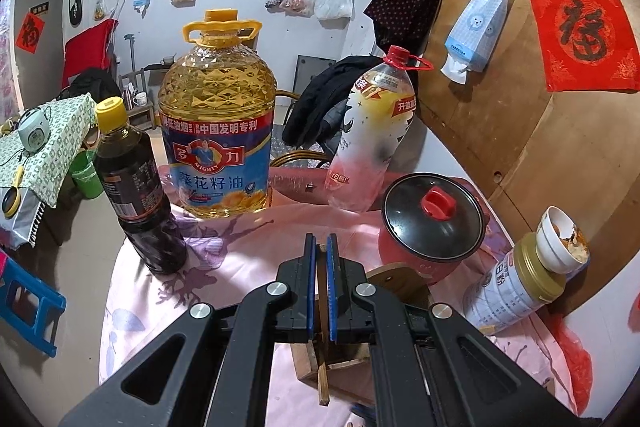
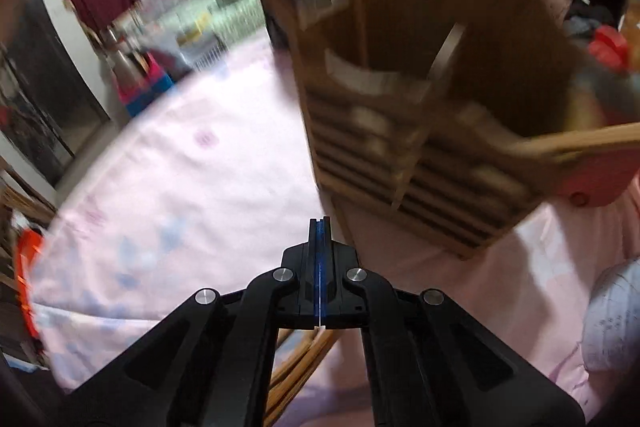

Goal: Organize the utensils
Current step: 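Lower the left tool's chopstick into the holder while the right tool inserts its chopstick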

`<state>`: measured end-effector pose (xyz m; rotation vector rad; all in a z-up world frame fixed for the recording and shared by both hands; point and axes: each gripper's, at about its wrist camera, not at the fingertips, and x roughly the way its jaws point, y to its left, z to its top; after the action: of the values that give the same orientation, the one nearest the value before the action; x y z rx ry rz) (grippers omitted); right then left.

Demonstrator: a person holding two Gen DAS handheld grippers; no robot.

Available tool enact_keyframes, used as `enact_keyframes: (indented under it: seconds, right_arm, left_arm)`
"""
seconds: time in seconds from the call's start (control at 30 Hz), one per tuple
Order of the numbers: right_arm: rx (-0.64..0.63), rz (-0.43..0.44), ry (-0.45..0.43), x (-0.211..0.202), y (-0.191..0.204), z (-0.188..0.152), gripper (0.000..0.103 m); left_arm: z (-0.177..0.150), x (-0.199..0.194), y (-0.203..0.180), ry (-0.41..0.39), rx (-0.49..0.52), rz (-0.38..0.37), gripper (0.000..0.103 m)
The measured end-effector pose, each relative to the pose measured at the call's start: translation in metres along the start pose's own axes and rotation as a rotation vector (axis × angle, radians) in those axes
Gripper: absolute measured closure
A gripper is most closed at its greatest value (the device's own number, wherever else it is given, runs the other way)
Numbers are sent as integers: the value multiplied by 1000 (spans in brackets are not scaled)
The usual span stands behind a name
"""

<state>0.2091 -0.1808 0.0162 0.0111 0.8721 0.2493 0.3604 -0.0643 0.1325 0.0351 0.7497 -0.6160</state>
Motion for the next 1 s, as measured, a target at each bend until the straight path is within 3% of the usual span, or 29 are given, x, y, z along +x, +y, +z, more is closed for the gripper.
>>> enact_keyframes:
  seconds: [0.23, 0.37, 0.43, 0.53, 0.6, 0.73, 1.0]
  right_arm:
    - [180, 28, -381, -109, -37, 37, 102]
    - [215, 9, -483, -123, -49, 60, 102]
    - [194, 50, -447, -113, -45, 66, 102]
    - [111, 125, -279, -79, -29, 60, 92]
    - [47, 127, -151, -42, -14, 41, 84]
    - [17, 66, 21, 24, -4, 13, 84]
    - [-32, -17, 150, 95, -11, 7, 83]
  left_arm:
    - [0, -9, -7, -17, 4, 4, 97]
    - [-1, -9, -8, -18, 5, 7, 97]
    - [-1, -9, -9, -17, 6, 8, 97]
    - [-1, -9, -9, -21, 8, 10, 97]
    - [0, -8, -8, -22, 6, 7, 97]
    - [0, -5, -7, -17, -1, 2, 97]
    - [-1, 5, 1, -3, -13, -9, 97]
